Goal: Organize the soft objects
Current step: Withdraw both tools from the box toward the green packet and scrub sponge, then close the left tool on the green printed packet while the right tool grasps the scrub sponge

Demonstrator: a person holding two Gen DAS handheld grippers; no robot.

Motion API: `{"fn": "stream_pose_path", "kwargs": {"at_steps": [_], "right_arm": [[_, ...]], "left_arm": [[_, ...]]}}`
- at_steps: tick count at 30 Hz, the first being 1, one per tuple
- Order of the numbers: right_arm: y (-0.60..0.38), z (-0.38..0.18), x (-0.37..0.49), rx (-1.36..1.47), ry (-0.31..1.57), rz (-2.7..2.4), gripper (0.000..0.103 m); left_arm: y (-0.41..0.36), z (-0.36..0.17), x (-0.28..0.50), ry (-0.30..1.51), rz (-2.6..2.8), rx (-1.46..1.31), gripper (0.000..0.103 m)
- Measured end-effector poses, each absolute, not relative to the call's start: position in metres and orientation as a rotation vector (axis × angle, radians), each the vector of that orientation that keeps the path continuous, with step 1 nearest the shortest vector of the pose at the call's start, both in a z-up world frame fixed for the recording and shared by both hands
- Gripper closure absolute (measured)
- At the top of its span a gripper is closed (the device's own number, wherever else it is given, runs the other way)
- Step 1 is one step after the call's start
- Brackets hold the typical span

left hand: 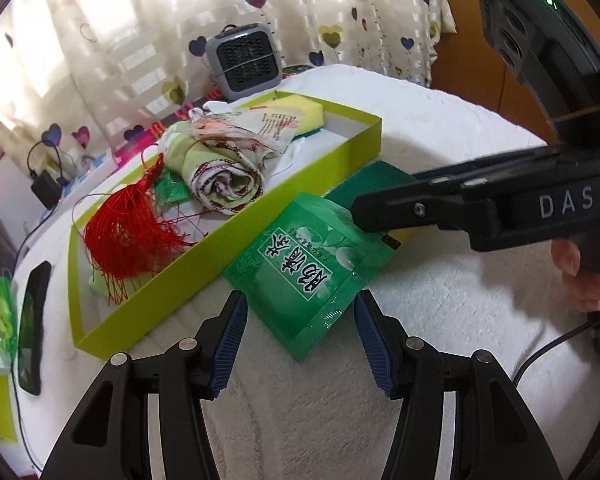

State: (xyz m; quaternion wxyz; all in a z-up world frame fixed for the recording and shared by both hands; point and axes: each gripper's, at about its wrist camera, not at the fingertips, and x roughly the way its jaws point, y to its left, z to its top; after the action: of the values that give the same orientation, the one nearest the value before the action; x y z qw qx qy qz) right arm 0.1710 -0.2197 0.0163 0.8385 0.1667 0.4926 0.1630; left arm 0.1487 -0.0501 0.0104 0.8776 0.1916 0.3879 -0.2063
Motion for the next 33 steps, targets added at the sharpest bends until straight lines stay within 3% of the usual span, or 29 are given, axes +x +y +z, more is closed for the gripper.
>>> {"fn": "stream_pose_path", "kwargs": {"at_steps": [10,23,33], "right_arm": [[-0.227,0.014,0.169,0.402,1.041,0.352,0.039],[-0.225,0.013,0.171,0.399,1.04,0.348,0.039],[-0.226,0.013,0.172,0.408,1.04,0.342,0.043]], "left_arm": [[-0.034,0.022,0.151,0.752,-0.358,0.294,0.048],[-0.052,0.017,0.161,0.76,-0.409,0.377,0.049],[-0.049,0.017,0.166,0.781,-0.425,0.338,0.078]]}}
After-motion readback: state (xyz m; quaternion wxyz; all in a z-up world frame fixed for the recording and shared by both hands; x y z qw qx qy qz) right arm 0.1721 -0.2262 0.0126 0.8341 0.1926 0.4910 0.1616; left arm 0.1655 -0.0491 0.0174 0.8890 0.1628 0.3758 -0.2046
